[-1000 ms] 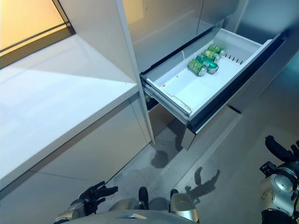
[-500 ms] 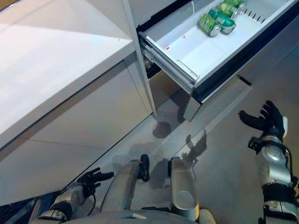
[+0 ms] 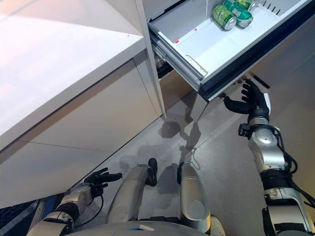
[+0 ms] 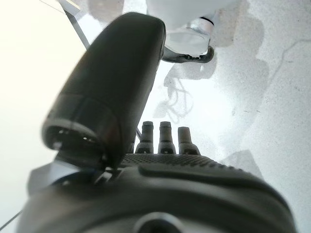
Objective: Put drinks into fridge and close the fridge
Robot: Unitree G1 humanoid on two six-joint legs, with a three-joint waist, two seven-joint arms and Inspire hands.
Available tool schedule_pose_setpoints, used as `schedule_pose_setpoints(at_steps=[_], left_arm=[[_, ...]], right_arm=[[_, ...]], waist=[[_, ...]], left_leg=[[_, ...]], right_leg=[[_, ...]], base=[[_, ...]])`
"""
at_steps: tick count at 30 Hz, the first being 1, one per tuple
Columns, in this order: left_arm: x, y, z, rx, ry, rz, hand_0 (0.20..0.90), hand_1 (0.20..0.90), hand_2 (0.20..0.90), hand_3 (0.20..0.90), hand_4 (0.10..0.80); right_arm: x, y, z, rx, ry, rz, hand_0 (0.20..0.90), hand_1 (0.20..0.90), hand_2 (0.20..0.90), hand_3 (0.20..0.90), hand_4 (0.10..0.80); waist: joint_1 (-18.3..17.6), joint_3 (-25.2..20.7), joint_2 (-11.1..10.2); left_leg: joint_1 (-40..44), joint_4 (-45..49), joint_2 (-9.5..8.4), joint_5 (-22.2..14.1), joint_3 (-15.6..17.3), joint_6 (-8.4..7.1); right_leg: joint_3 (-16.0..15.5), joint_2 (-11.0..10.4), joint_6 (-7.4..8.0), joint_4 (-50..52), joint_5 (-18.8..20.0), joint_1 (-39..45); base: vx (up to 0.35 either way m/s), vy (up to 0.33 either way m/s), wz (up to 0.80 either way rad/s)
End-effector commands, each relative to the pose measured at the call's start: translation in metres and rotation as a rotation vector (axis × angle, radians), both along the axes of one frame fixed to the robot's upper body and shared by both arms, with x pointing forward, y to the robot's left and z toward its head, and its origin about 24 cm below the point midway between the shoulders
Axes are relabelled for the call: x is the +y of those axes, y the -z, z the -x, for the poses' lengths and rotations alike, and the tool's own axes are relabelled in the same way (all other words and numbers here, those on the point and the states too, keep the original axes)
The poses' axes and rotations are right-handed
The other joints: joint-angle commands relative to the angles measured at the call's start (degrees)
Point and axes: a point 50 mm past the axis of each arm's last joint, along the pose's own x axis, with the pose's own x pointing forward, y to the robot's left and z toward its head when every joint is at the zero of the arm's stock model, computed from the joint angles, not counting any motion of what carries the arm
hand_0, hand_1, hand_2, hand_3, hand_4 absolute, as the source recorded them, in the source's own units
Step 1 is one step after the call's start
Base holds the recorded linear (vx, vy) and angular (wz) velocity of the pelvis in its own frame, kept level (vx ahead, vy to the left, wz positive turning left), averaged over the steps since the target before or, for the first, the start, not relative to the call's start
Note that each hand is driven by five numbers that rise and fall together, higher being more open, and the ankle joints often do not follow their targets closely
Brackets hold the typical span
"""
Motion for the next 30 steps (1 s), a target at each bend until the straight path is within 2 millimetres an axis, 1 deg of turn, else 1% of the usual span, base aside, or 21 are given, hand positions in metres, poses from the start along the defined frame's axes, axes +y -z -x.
schedule_pose_setpoints(at_steps=[1, 5, 8, 14, 15, 16, 18, 20, 22, 24, 26, 30], left_arm=[[0.008, 0.005, 0.017, 0.064, 0.027, -0.063, 0.900, 0.900, 0.900, 0.900, 0.800], [0.000, 0.008, 0.019, 0.088, 0.060, -0.049, 0.900, 0.900, 0.900, 0.900, 0.800], [-0.004, 0.009, 0.019, 0.091, 0.080, -0.038, 0.900, 0.900, 0.900, 0.900, 0.800], [-0.009, 0.007, 0.012, 0.078, 0.112, -0.018, 0.900, 0.900, 0.900, 0.900, 0.800], [-0.009, 0.007, 0.012, 0.077, 0.113, -0.017, 0.900, 0.900, 0.900, 0.900, 0.800], [-0.011, 0.007, 0.010, 0.073, 0.122, -0.016, 0.900, 0.900, 0.900, 0.900, 0.800], [-0.013, 0.007, 0.010, 0.074, 0.129, -0.016, 0.900, 0.900, 0.900, 0.900, 0.800], [-0.014, 0.008, 0.010, 0.076, 0.135, -0.013, 0.900, 0.900, 0.900, 0.900, 0.800], [-0.015, 0.008, 0.008, 0.072, 0.145, -0.013, 0.900, 0.900, 0.900, 0.900, 0.800], [-0.016, 0.007, 0.006, 0.066, 0.157, -0.013, 0.900, 0.900, 0.900, 0.900, 0.800], [-0.016, 0.006, 0.005, 0.063, 0.159, -0.015, 0.900, 0.900, 0.900, 0.900, 0.800], [-0.016, 0.007, 0.006, 0.055, 0.161, -0.016, 0.900, 0.900, 0.900, 0.900, 0.800]], right_arm=[[0.087, -0.106, -0.026, -0.450, -0.369, 0.070, 0.900, 0.900, 0.900, 0.900, 0.800], [0.120, -0.117, -0.034, -0.457, -0.446, 0.099, 0.900, 0.900, 0.900, 0.900, 0.800], [0.141, -0.124, -0.038, -0.461, -0.496, 0.114, 0.900, 0.900, 0.900, 0.900, 0.800], [0.171, -0.134, -0.048, -0.453, -0.547, 0.092, 0.900, 0.900, 0.900, 0.900, 0.800], [0.173, -0.134, -0.048, -0.452, -0.552, 0.093, 0.900, 0.900, 0.900, 0.900, 0.800], [0.182, -0.138, -0.051, -0.454, -0.568, 0.100, 0.900, 0.900, 0.900, 0.900, 0.800], [0.190, -0.139, -0.054, -0.450, -0.570, 0.095, 0.900, 0.900, 0.900, 0.900, 0.800], [0.194, -0.141, -0.057, -0.446, -0.558, 0.085, 0.900, 0.900, 0.900, 0.900, 0.800], [0.195, -0.143, -0.060, -0.442, -0.545, 0.039, 0.900, 0.900, 0.900, 0.900, 0.800], [0.192, -0.146, -0.061, -0.457, -0.512, 0.057, 0.900, 0.900, 0.900, 0.900, 0.800], [0.187, -0.149, -0.063, -0.472, -0.471, 0.046, 0.900, 0.900, 0.900, 0.900, 0.800], [0.165, -0.154, -0.064, -0.520, -0.344, 0.035, 0.900, 0.900, 0.900, 0.900, 0.800]], waist=[[3.9, -4.8, -1.4], [5.3, -5.1, -0.8], [6.3, -5.1, -0.7], [8.2, -4.7, -0.4], [8.3, -4.7, -0.3], [9.0, -4.6, -0.2], [9.6, -4.5, 0.0], [10.2, -4.5, 0.2], [10.6, -4.6, 0.3], [10.9, -4.6, 0.4], [11.0, -4.5, 0.5], [10.6, -4.8, 0.2]], left_leg=[[1.5, 0.8, -2.30, -3.2, 0.8, 3.51], [3.4, -0.2, -2.50, -2.9, 0.6, 3.29], [3.9, -0.3, -2.55, -2.7, 0.6, 3.20], [4.7, -1.2, -2.58, -2.2, 0.2, 2.98], [4.8, -1.2, -2.57, -2.2, 0.2, 2.96], [5.1, -1.5, -2.61, -2.0, 0.0, 2.82], [5.3, -1.6, -2.70, -1.8, -0.2, 2.75], [5.4, -1.6, -2.83, -1.6, -0.5, 2.62], [6.0, -2.2, -2.83, -1.4, -0.8, 2.51], [6.2, -2.6, -2.79, -1.3, -0.9, 2.38], [6.6, -3.3, -2.71, -1.1, -1.0, 2.38], [7.9, -5.2, -2.65, -0.8, -1.2, 2.19]], right_leg=[[-1.1, 0.4, -1.56, -8.5, 8.5, 3.5], [-1.7, -0.1, -1.53, -10.3, 9.0, 6.1], [-2.1, -0.3, -1.56, -11.1, 9.3, 7.0], [-2.9, -0.6, -1.63, -12.4, 9.9, 8.5], [-3.0, -0.7, -1.64, -12.5, 9.9, 8.6], [-3.4, -0.9, -1.69, -12.7, 9.9, 9.0], [-3.9, -1.1, -1.76, -12.6, 9.9, 9.3], [-4.2, -1.3, -1.82, -12.6, 10.0, 9.7], [-4.7, -1.6, -1.86, -12.8, 10.0, 10.1], [-5.0, -1.8, -1.83, -13.0, 10.1, 10.3], [-5.5, -1.9, -1.88, -13.2, 10.1, 10.6], [-5.8, -1.7, -1.75, -14.5, 10.1, 11.4]], base=[[0.125, 0.043, 0.00], [0.100, 0.043, 0.05], [0.039, 0.025, 0.13], [0.010, 0.013, 0.07], [0.019, 0.020, 0.21], [0.019, 0.022, 0.17], [0.029, 0.032, 0.11], [0.028, 0.030, 0.14], [0.015, 0.031, 0.18], [-0.011, 0.024, 0.13], [-0.018, 0.016, 0.11], [-0.023, 0.020, 0.14]])
